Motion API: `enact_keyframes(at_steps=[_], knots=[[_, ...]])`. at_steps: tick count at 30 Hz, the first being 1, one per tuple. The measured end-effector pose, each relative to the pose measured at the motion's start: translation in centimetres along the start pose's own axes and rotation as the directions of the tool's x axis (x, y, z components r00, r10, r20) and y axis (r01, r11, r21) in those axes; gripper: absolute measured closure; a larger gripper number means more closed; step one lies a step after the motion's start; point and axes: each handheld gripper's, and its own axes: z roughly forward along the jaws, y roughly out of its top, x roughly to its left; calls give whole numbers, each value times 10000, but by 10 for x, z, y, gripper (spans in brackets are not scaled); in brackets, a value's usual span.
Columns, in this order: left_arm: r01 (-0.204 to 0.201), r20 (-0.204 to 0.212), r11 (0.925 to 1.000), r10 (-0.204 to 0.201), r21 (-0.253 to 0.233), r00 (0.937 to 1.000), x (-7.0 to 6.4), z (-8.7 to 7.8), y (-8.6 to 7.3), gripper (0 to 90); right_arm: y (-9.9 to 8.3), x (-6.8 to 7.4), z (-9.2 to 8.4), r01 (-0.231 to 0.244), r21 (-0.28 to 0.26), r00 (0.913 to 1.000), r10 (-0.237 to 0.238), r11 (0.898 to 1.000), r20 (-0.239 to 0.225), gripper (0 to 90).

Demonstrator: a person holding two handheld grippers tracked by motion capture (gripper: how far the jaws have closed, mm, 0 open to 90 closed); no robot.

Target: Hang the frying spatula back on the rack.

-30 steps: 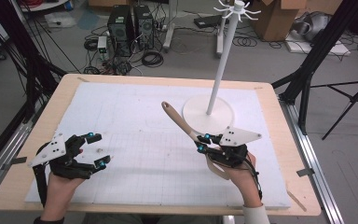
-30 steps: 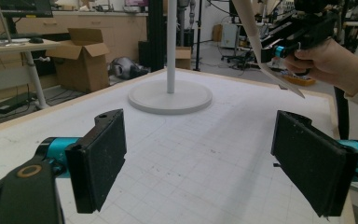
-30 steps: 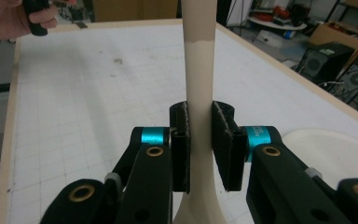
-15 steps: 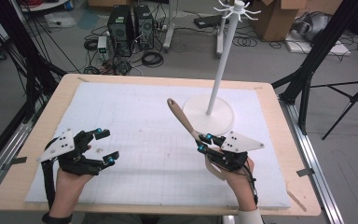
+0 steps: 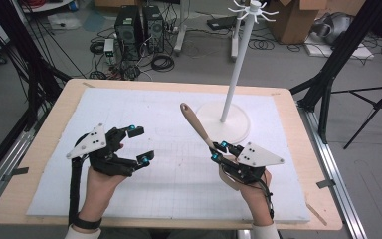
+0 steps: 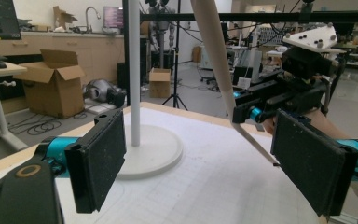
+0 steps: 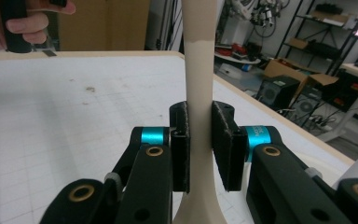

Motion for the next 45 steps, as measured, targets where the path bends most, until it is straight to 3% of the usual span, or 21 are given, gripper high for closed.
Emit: enact_keyframes(at_steps=[8, 13, 15, 21, 28, 31, 40, 45], knots=[[15, 388, 9999, -10, -118, 9992, -7, 37, 8, 190, 1, 6, 1, 153, -256, 9999, -155, 9996, -63, 777], [201, 607, 9978, -163, -631, 9980, -14, 58, 11, 203, 2, 9, 0, 241, -543, 9997, -239, 9982, 32, 777], [116, 715, 9983, -75, -568, 9974, -17, 66, 13, 231, 3, 9, -1, 322, -632, 9995, -319, 9975, 45, 776], [-65, 504, 9985, 92, -539, 9987, -25, 84, 16, 257, 3, 9, -2, 406, -719, 9991, -398, 9966, 131, 776], [28, 195, 9979, -16, -651, 9998, -27, 96, 21, 348, 3, 12, -3, 421, -792, 9988, -400, 9960, 280, 777], [78, 238, 9980, -64, -628, 9997, -28, 100, 23, 427, 3, 12, -3, 495, -857, 9984, -471, 9951, 296, 776], [249, 560, 9966, -205, -791, 9982, -32, 104, 25, 664, 3, 13, -5, 558, -941, 9972, -507, 9940, 558, 776], [624, 855, 9943, -550, -862, 9948, -30, 106, 25, 713, 3, 13, -4, 589, -985, 9966, -529, 9934, 628, 776]])
